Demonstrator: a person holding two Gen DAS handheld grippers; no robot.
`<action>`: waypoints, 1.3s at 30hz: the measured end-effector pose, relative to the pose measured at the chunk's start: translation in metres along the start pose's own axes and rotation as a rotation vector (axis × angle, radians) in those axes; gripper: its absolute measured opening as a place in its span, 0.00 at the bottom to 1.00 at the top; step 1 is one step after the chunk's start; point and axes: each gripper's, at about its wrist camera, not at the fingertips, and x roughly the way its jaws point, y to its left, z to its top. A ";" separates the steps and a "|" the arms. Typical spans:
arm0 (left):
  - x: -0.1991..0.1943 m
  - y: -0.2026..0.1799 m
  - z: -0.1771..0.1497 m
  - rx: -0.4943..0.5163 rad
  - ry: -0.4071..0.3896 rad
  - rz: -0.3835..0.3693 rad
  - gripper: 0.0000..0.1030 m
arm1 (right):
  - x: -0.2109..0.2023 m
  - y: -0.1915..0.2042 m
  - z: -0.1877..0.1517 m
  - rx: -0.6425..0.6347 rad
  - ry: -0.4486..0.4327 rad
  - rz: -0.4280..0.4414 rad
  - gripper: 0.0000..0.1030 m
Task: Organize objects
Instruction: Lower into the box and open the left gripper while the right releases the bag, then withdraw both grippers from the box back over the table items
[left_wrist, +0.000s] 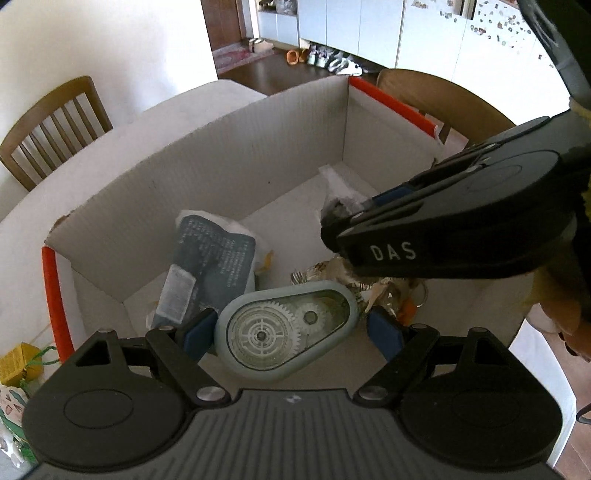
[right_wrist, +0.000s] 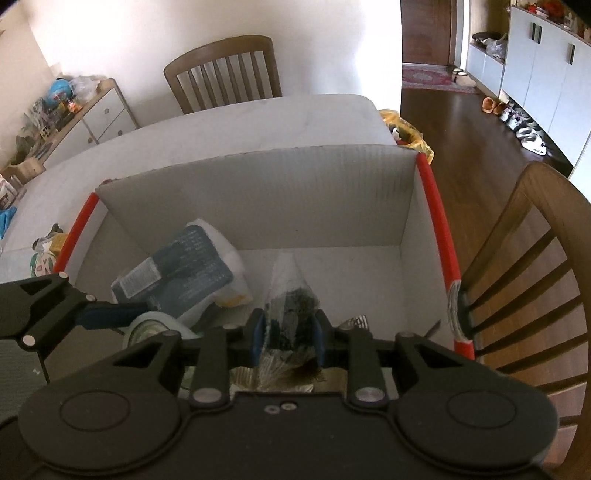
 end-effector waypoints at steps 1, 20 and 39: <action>0.001 0.000 0.000 -0.001 0.007 -0.001 0.85 | 0.000 0.000 0.000 -0.001 0.001 0.001 0.26; -0.012 0.010 -0.011 -0.059 -0.014 -0.043 0.85 | -0.024 -0.011 -0.005 0.009 -0.019 0.039 0.55; -0.067 0.021 -0.033 -0.144 -0.169 -0.065 0.88 | -0.090 0.004 -0.013 -0.003 -0.154 0.115 0.61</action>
